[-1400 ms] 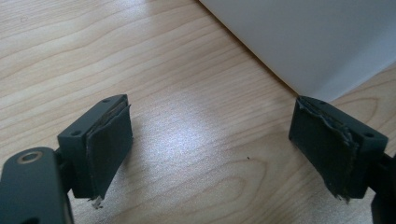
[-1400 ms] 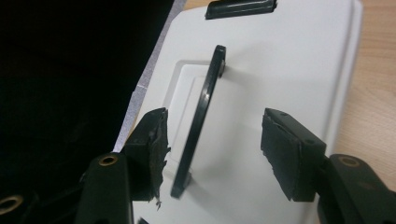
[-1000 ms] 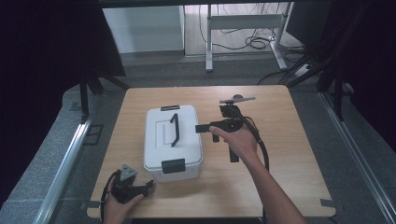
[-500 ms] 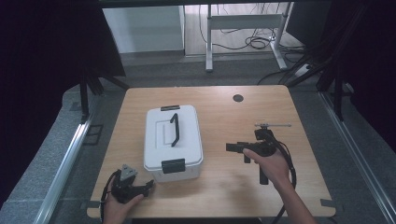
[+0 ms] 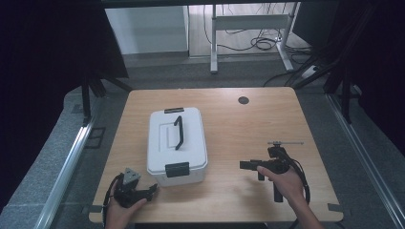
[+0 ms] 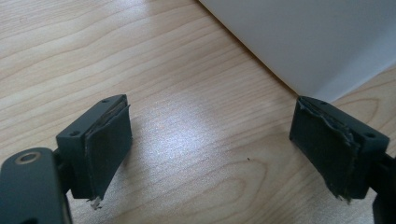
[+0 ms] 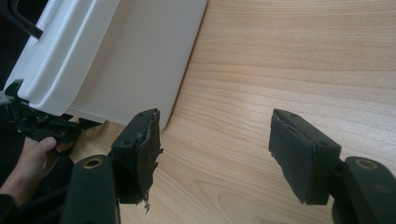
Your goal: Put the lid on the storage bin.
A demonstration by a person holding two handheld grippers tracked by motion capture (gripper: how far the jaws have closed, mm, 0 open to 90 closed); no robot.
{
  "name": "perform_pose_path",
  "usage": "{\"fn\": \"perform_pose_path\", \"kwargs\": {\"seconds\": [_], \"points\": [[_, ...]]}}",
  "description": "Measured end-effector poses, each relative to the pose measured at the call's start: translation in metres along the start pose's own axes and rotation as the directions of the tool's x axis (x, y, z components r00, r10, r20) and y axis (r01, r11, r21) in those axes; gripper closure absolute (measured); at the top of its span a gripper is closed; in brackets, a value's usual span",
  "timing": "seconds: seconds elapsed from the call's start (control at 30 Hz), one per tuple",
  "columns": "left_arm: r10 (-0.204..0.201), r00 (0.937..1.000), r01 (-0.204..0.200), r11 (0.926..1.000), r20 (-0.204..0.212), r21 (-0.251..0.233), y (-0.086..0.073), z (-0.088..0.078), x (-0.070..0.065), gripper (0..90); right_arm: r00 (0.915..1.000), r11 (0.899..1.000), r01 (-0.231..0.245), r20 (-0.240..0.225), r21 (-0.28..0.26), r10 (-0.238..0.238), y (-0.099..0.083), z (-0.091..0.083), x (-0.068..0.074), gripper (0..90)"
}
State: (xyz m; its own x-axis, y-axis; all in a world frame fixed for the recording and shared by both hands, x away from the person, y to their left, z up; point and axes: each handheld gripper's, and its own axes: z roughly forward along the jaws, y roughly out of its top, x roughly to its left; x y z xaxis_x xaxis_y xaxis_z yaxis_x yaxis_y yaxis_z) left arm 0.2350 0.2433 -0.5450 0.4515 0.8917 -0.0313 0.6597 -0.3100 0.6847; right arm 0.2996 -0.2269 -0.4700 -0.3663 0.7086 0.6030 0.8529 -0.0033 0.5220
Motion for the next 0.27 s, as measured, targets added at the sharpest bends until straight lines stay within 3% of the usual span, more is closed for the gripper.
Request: {"fn": "perform_pose_path", "kwargs": {"seconds": [0.27], "points": [[0.005, 1.0000, -0.005, 1.0000, 0.005, 0.003, 0.0006, 0.0004, 0.0010, 12.2, 1.0000, 1.000, 0.002, -0.004, 0.009, -0.002, -0.0014, 0.0025, -0.0003, 33.9]]}}
